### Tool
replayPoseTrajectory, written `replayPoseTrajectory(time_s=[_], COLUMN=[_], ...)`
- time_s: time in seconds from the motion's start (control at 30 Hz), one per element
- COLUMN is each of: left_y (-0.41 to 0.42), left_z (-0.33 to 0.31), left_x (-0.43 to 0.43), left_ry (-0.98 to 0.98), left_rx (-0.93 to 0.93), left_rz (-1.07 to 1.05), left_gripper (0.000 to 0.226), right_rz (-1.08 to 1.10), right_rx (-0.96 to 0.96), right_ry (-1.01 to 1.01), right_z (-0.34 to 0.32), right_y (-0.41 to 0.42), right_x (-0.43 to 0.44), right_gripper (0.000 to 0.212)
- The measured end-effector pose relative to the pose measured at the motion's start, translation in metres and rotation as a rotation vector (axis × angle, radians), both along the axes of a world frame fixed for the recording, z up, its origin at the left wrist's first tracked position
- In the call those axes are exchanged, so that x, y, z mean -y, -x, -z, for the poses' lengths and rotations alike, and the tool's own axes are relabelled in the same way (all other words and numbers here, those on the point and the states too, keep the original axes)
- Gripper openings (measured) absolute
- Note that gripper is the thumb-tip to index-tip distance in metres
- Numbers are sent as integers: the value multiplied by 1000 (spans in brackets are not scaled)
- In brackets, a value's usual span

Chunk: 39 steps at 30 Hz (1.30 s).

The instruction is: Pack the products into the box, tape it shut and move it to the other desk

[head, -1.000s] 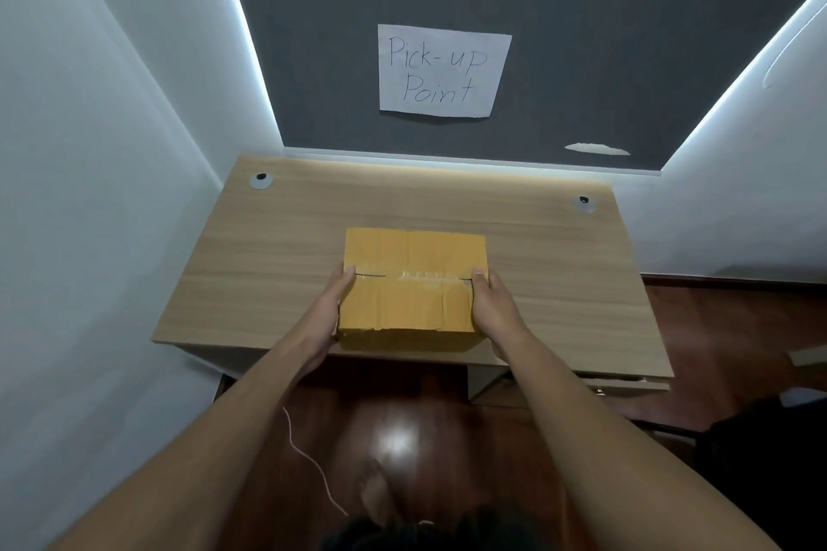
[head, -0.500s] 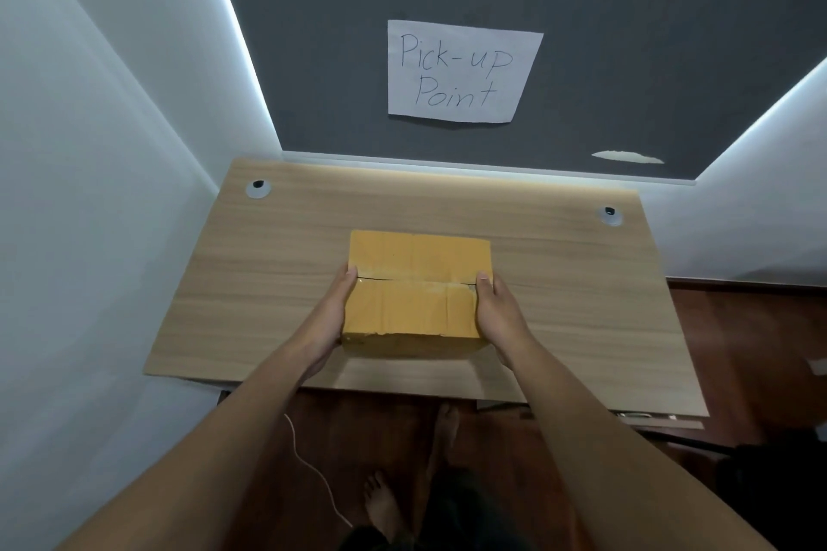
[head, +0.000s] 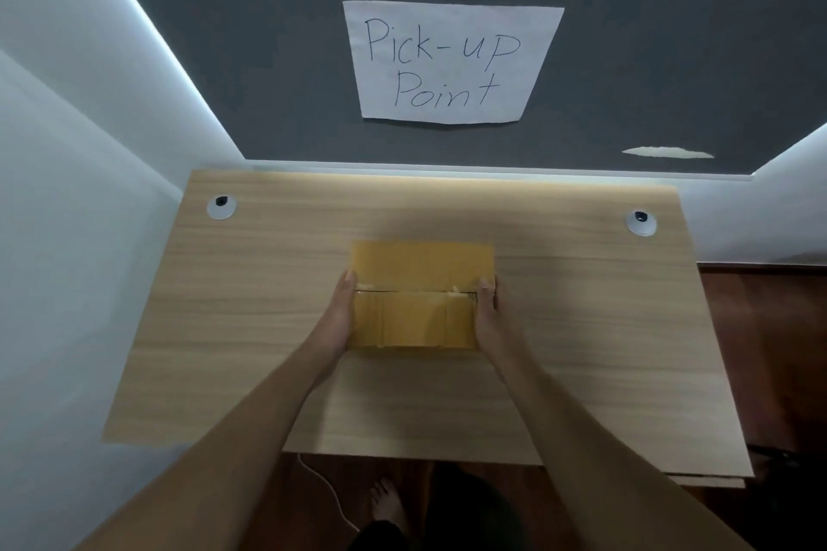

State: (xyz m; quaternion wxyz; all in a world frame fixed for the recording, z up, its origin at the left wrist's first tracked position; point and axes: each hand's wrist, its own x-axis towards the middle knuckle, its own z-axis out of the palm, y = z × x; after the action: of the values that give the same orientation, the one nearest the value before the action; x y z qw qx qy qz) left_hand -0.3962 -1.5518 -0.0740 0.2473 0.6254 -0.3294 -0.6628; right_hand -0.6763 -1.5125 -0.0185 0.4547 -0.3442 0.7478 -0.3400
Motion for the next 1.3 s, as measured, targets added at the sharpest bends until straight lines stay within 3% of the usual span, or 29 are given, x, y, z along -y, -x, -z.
replayPoseTrajectory(time_s=[0.13,0.27,0.4,0.57,0.7,0.77,0.83,1.0,1.3], left_y=[34,41,34,50,44,40,39,45,21], left_z=[-37,-35,5,-39,-35,-27,-34,-70,-79], left_x=[15,37,68,90,100,103,102,89,42], left_ry=[6,137,201,223,195,162,118,26,27], left_rx=[53,106,179,243,243,232,230,175,184], left_rz=[-33,-9,42,103,124,124,128,79,113], left_gripper=[69,82,87,78,111,116,112,72,67], right_rz=[59,104,112,85,57,47,27,3,76], right_rx=[-73,-105,-92,-78,-76,-77,-85,-79,-90], right_ry=[49,3,-33,-6,-40,-55,-48,77,-20], right_z=[8,13,10,8,6,6,6,-4,6], right_y=[6,9,15,20,21,23,24,22,15], right_x=[23,44,71,96,104,104,100,83,27], right_gripper=[39,44,50,52,57,58,58,55,75])
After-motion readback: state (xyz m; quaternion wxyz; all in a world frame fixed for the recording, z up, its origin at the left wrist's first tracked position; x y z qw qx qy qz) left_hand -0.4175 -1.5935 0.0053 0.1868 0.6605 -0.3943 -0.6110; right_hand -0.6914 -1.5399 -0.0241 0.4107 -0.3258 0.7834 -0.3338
